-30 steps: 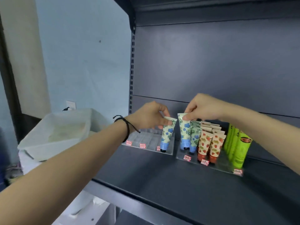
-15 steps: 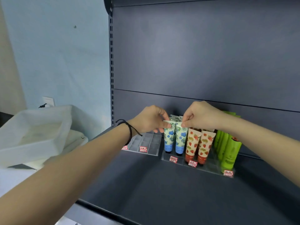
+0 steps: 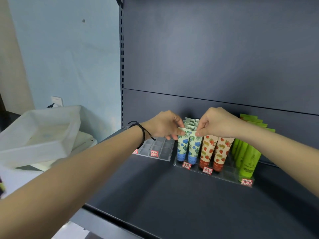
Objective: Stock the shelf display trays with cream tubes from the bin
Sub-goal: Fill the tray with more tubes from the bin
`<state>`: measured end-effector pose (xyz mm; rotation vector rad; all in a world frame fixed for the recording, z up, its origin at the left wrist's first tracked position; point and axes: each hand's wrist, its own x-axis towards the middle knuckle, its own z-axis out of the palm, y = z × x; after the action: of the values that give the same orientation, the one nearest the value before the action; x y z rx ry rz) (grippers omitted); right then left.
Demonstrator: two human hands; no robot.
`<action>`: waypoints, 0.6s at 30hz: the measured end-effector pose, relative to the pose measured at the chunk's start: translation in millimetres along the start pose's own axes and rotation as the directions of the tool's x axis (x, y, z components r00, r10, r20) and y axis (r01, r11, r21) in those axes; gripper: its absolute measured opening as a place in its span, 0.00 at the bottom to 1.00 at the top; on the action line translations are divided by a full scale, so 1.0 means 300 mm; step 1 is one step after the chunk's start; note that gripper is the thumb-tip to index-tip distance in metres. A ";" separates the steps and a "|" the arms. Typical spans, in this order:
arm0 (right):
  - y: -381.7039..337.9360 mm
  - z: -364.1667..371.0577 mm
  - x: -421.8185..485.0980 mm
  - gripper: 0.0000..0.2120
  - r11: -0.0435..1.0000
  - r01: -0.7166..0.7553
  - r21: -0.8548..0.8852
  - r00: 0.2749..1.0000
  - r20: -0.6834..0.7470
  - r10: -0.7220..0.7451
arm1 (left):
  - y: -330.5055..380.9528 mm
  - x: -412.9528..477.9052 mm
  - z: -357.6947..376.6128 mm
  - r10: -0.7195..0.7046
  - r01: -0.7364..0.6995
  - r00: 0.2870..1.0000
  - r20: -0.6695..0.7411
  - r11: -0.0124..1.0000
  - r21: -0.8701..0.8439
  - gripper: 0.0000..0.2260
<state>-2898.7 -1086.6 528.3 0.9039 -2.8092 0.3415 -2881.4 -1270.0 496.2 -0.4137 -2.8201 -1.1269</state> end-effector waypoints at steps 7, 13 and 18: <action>-0.001 -0.019 -0.010 0.08 1.000 0.008 0.025 1.000 0.016 -0.008 | 0.019 -0.017 -0.010 0.029 -0.027 0.999 -0.030 0.998 0.051 0.07; -0.033 -0.081 -0.029 0.15 0.999 0.012 -0.049 0.998 -0.063 -0.015 | 0.008 -0.093 -0.080 0.071 -0.058 0.987 -0.144 0.994 0.091 0.10; -0.166 -0.087 -0.031 0.19 0.992 0.119 -0.030 0.985 -0.124 -0.122 | -0.055 -0.251 -0.187 0.084 -0.032 0.969 -0.231 0.974 0.223 0.11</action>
<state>-2859.4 -1113.9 559.4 1.0053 -2.6246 0.3360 -2815.2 -1336.5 513.4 -0.3168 -2.6609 -0.7842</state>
